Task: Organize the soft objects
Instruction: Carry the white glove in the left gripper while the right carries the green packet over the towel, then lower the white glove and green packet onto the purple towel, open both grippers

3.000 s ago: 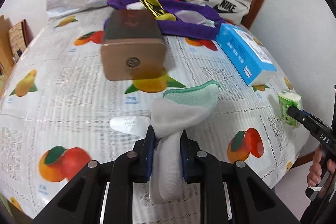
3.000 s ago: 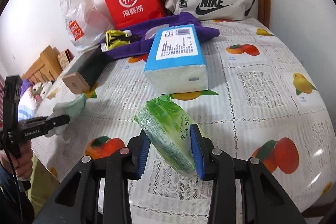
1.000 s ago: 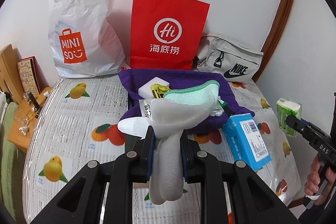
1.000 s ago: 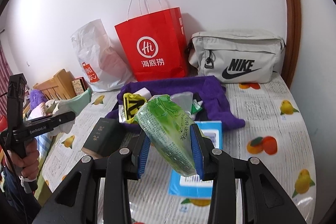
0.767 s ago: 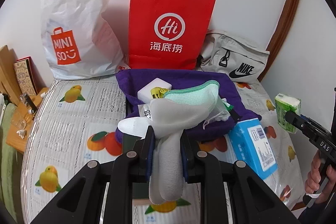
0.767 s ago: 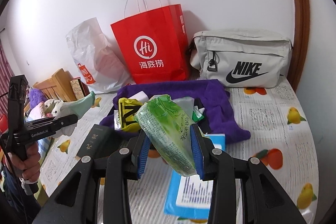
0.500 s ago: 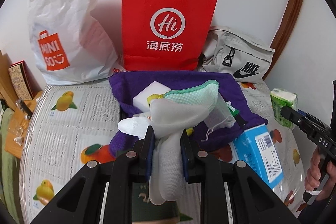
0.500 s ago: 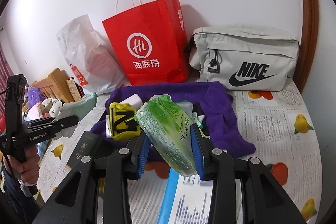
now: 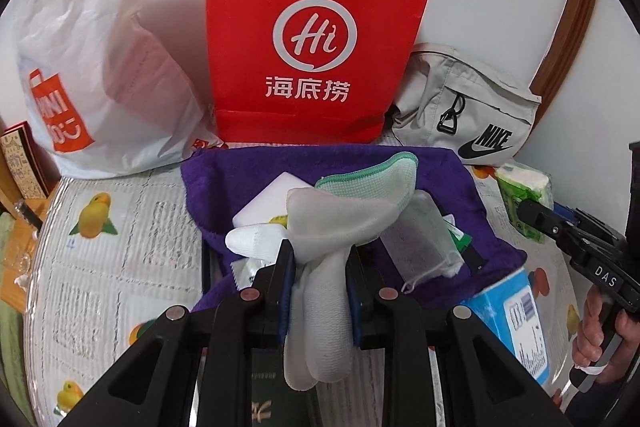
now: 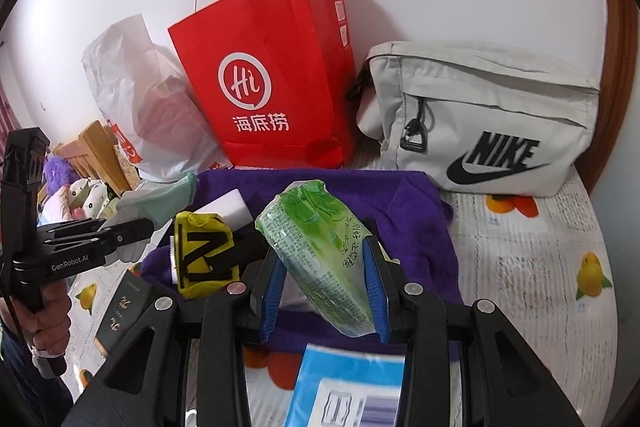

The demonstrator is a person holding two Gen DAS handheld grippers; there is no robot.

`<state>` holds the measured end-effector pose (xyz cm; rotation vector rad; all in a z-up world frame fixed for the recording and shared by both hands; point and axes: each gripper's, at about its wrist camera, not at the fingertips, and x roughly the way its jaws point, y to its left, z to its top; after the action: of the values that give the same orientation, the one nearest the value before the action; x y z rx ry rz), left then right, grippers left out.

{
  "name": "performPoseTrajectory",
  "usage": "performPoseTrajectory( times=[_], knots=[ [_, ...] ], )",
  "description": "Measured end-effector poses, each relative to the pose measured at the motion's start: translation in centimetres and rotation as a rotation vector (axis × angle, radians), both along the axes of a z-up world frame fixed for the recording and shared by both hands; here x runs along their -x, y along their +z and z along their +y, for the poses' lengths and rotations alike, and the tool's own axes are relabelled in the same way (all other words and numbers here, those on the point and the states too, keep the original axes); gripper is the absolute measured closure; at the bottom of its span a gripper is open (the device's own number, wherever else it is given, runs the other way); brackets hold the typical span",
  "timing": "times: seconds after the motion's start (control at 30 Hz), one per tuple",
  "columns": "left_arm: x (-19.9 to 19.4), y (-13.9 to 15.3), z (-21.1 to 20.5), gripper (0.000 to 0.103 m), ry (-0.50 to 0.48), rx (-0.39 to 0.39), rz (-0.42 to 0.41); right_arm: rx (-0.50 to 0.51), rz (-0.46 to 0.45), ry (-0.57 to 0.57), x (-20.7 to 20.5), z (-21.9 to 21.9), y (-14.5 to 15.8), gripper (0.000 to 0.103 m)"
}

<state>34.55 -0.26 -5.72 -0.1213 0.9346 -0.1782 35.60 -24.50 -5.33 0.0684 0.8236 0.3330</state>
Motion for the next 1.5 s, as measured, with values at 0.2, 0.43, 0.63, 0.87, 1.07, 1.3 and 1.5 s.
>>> performPoseTrajectory(
  times=[0.2,0.43,0.63,0.87,1.07,1.3,1.5],
  knots=[
    [-2.1,-0.7,-1.0,0.080,-0.012,-0.011,0.011,0.010,0.012,0.002,-2.2,0.5,-0.7,0.066],
    [-4.7,-1.3,-2.1,0.080,-0.013,-0.035,0.022,0.012,0.060,0.008,-4.4,0.9,-2.2,0.066],
    [-6.4,-2.3,-2.8,0.080,-0.022,-0.037,0.030,0.002,0.091,-0.001,-5.8,0.7,-3.4,0.066],
    [-7.0,-3.8,-2.6,0.080,-0.020,-0.053,0.059,0.031,0.120,0.012,-6.4,0.6,-4.9,0.064],
    [-7.1,-4.3,-3.5,0.080,-0.043,-0.070,0.065,0.037,0.155,0.023,-6.9,0.9,-6.0,0.064],
    [-7.2,-4.7,-3.8,0.066,-0.064,-0.052,0.078,0.058,0.169,0.045,-6.8,1.9,-6.7,0.048],
    [-7.0,-4.5,-4.5,0.050,-0.093,-0.054,0.083,0.089,0.133,0.077,-6.2,2.9,-6.2,0.034]
  ],
)
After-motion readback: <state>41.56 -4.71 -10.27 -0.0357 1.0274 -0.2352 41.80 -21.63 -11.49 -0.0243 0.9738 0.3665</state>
